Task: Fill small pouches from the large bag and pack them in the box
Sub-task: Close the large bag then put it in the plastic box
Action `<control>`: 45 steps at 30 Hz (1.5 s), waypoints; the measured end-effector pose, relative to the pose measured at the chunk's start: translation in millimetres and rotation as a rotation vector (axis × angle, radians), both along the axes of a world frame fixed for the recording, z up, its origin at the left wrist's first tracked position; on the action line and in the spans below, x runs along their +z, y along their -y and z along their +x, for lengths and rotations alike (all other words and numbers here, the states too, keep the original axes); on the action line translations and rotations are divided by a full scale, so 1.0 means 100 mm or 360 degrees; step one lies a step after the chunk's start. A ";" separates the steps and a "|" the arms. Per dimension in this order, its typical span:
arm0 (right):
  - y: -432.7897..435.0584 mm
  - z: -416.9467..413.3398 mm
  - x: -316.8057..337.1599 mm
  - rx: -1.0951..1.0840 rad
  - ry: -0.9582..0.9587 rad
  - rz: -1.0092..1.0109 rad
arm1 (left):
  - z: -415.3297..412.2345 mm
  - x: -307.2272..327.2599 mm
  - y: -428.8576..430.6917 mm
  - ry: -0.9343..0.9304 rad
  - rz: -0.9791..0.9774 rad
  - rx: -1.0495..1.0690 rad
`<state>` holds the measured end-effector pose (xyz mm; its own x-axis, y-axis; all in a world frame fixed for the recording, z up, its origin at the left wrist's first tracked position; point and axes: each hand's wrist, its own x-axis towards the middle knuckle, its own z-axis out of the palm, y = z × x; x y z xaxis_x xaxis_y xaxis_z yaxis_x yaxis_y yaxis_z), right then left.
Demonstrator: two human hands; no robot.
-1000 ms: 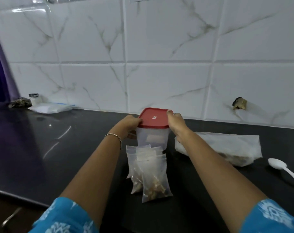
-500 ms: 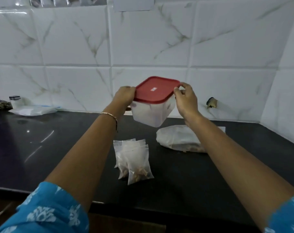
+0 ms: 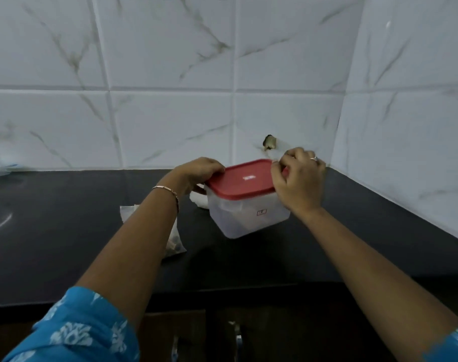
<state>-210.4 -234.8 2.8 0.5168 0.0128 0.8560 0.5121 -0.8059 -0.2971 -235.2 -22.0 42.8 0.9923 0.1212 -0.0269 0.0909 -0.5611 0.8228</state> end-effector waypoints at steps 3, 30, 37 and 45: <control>0.10 -0.04 -0.11 0.0120 -0.0093 -0.0090 | 0.08 -0.11 0.05 -0.0060 0.0048 -0.0070; -0.28 -0.36 0.05 0.0419 -0.0521 -0.1222 | -0.23 -1.01 0.00 0.0325 -0.0381 -0.0490; -0.42 -0.53 0.06 0.0353 -0.0227 -0.1442 | -0.16 -1.04 -0.06 0.0319 -0.0175 -0.0465; -0.43 -0.52 0.20 0.0439 -0.0424 -0.1194 | -0.16 -1.02 -0.09 0.0257 -0.0240 -0.0434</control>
